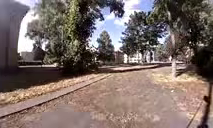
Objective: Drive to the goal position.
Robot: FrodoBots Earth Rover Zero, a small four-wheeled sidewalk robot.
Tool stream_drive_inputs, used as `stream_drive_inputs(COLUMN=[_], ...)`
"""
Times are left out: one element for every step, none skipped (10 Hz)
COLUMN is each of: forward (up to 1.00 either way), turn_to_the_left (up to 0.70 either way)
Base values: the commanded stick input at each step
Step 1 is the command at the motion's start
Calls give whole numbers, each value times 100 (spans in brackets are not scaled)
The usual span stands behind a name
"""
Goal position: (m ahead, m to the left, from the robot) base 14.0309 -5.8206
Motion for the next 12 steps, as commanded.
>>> stream_drive_inputs(forward=[70,70,70,70,70,70,70,70,70,70,70,70], turn_to_the_left=[-8,-22,-31,-18,0,0,0,0,0,0,0,0])
